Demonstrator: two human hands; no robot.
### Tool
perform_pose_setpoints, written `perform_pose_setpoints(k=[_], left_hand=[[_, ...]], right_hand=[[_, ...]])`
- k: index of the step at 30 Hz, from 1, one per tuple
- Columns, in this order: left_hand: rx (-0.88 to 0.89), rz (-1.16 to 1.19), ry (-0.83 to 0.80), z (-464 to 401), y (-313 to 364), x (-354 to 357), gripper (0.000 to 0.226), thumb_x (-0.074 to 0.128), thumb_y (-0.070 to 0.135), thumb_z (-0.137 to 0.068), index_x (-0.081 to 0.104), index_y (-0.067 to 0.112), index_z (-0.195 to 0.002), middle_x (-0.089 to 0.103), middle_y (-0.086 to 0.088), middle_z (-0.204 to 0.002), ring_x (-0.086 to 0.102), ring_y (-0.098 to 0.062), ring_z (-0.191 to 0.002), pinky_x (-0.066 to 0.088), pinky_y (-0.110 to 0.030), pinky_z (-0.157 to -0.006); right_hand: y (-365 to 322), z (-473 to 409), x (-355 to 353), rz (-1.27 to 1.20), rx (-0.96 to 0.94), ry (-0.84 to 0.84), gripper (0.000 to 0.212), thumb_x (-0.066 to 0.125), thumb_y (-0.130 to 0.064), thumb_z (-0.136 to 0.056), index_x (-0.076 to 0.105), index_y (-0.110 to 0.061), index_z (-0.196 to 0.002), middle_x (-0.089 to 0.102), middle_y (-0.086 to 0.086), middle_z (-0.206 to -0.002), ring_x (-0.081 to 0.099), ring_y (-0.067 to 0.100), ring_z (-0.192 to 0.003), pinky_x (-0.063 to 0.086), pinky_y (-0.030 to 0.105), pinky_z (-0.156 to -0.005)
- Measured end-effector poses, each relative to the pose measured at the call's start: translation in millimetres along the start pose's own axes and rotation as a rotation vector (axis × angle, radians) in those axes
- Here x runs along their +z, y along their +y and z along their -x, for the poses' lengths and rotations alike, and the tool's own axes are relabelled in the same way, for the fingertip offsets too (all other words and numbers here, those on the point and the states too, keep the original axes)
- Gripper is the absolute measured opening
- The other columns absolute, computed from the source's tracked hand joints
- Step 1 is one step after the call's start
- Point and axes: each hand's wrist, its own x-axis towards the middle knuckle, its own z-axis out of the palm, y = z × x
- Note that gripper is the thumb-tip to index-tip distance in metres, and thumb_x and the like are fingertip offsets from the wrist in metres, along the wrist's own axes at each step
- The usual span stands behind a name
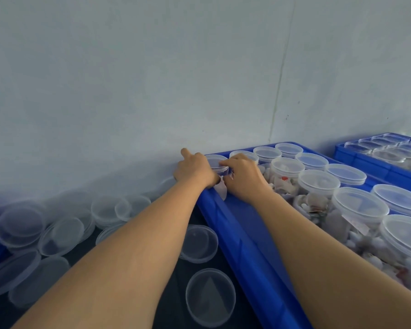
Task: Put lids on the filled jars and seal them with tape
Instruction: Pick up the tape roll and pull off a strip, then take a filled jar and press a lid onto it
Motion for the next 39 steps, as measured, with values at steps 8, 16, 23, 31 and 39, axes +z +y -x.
perform_pose_setpoints(k=[8, 16, 23, 31, 39], left_hand=[[0.042, 0.092, 0.029, 13, -4, -5, 0.057, 0.076, 0.040, -0.090, 0.051, 0.015, -0.135, 0.038, -0.009, -0.136, 0.061, -0.032, -0.107, 0.046, -0.041, -0.078], [0.035, 0.473, 0.168, 66, -58, -48, 0.050, 0.059, 0.039, -0.100, 0.053, 0.021, -0.147, 0.058, -0.004, -0.137, 0.062, -0.028, -0.120, 0.044, -0.033, -0.086], [-0.197, 0.905, 0.306, 178, -174, -61, 0.014, 0.062, 0.028, -0.103, 0.064, 0.026, -0.117, 0.073, 0.001, -0.111, 0.070, -0.020, -0.103, 0.054, -0.034, -0.085], [-0.438, 0.867, 0.385, 301, -256, -35, 0.023, 0.058, 0.017, -0.101, 0.063, 0.030, -0.119, 0.070, 0.006, -0.108, 0.066, -0.011, -0.101, 0.049, -0.026, -0.078], [-0.497, 0.995, 0.389, 304, -277, -32, 0.024, 0.058, 0.013, -0.100, 0.066, 0.023, -0.120, 0.072, 0.001, -0.107, 0.072, -0.024, -0.102, 0.059, -0.051, -0.097]], right_hand=[[-6, 1, 1, 0.019, 0.067, -0.088, 0.057, 0.059, 0.001, -0.095, 0.054, -0.014, -0.150, 0.044, 0.009, -0.144, 0.057, 0.027, -0.116, 0.050, 0.038, -0.097], [-85, 18, -15, 0.019, 0.005, 0.050, 0.042, 0.055, -0.006, -0.094, 0.065, -0.020, -0.132, 0.058, 0.005, -0.133, 0.062, 0.029, -0.113, 0.055, 0.046, -0.088], [-194, 94, 39, -0.112, -0.256, -0.218, 0.028, 0.051, -0.024, -0.098, 0.072, -0.035, -0.112, 0.074, -0.008, -0.113, 0.068, 0.021, -0.100, 0.057, 0.041, -0.082], [-227, 204, 121, 0.070, -0.375, -0.377, 0.023, 0.051, -0.037, -0.102, 0.066, -0.034, -0.119, 0.062, -0.006, -0.118, 0.059, 0.020, -0.109, 0.050, 0.043, -0.090], [-239, 213, 128, 0.225, -0.369, -0.331, 0.025, 0.048, -0.040, -0.103, 0.066, -0.032, -0.118, 0.060, -0.007, -0.119, 0.055, 0.020, -0.113, 0.046, 0.040, -0.095]])
